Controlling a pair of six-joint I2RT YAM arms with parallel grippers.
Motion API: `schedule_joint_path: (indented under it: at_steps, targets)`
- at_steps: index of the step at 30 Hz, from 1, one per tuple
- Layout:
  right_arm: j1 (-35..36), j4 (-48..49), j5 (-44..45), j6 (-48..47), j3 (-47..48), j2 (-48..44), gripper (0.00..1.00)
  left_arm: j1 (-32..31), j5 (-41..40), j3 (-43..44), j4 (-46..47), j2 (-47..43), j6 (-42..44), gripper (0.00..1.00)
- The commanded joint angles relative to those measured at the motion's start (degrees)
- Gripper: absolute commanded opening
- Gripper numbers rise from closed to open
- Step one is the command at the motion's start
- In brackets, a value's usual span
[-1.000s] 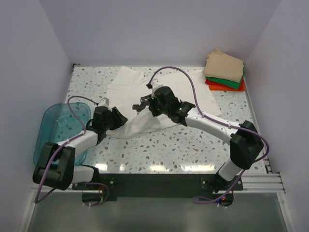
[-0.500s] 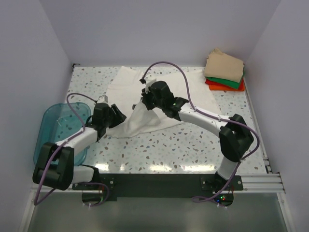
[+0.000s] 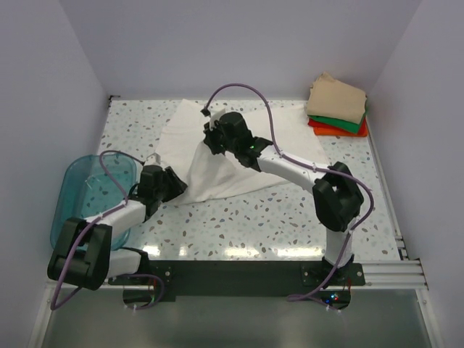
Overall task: Fold and stack the t-shirts
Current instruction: Fold the tshirt
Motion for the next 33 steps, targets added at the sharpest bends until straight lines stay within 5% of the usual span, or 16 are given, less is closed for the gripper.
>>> schedule_joint_path:
  at_steps: [1,20,24,25,28,33]
  targets:
    - [-0.5,3.7,-0.3,-1.2,3.8,1.9,0.00,0.0,-1.0,-0.8,4.0,-0.5,-0.2,0.54]
    - [-0.8,3.8,-3.1,-1.0,9.1,7.2,0.01,0.1,-12.0,-0.8,-12.0,-8.1,-1.9,0.07]
    - [-0.8,3.9,-3.4,-0.8,9.3,7.2,0.01,-0.1,-10.9,0.2,-10.9,-8.0,0.5,0.16]
    - [-0.8,3.9,-3.4,-0.8,9.3,7.2,0.01,-0.1,-10.6,0.4,-10.2,-7.9,0.8,0.30]
    - [-0.8,3.8,-3.7,-0.7,9.3,7.5,0.01,-0.1,-9.6,0.2,-8.0,-7.5,1.5,0.44]
    - [-0.8,3.6,-4.0,-0.7,9.3,7.7,0.01,-0.2,-7.7,0.1,-5.1,-4.0,2.4,0.45]
